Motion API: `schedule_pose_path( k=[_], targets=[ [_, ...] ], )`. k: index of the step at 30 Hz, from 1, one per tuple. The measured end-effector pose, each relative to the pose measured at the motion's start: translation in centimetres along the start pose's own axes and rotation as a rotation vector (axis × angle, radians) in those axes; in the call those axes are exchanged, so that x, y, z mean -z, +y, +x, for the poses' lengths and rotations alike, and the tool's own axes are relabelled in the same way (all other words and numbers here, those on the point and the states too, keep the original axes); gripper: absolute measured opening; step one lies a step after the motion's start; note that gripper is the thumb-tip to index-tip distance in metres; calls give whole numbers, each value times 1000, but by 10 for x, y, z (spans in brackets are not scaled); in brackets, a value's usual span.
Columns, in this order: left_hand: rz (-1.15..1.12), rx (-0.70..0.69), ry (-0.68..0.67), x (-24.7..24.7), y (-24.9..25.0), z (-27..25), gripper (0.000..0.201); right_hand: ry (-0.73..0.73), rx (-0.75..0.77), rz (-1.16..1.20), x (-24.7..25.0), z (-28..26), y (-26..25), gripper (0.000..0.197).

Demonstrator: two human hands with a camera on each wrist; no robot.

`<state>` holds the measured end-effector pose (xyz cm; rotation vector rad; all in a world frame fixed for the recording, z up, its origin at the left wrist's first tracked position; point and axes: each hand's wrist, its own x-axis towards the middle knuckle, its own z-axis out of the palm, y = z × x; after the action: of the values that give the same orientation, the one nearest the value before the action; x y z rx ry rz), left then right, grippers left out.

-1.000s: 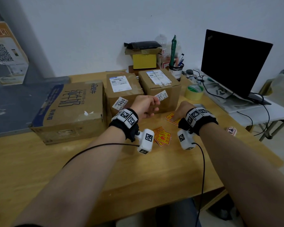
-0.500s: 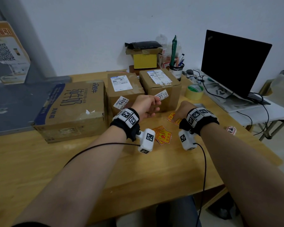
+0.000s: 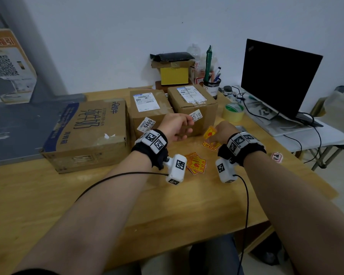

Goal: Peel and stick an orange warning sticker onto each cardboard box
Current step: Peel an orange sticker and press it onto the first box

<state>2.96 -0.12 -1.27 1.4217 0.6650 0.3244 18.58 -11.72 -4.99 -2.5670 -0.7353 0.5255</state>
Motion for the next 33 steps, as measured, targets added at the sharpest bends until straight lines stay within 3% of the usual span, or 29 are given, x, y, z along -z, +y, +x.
schedule_pose_path(
  k=[6, 10, 16, 23, 27, 33],
  targets=[
    [-34, -87, 63, 20, 19, 1, 24, -68, 169, 325, 27, -18, -30, 18],
    [0, -128, 111, 44, 33, 3, 16, -91, 246, 531, 33, -18, -61, 26],
    [45, -242, 107, 82, 44, -2, 25, -64, 440, 815, 24, -15, -105, 18],
    [136, -332, 284, 113, 38, 2, 15, 18, 492, 821, 4, -6, -140, 11],
    [109, -345, 335, 121, 32, 7, 13, 202, 517, 672, 0, -1, -153, 20],
    [133, -346, 271, 118, 25, 8, 17, 122, 618, 587, -3, -15, -155, 4]
  ],
)
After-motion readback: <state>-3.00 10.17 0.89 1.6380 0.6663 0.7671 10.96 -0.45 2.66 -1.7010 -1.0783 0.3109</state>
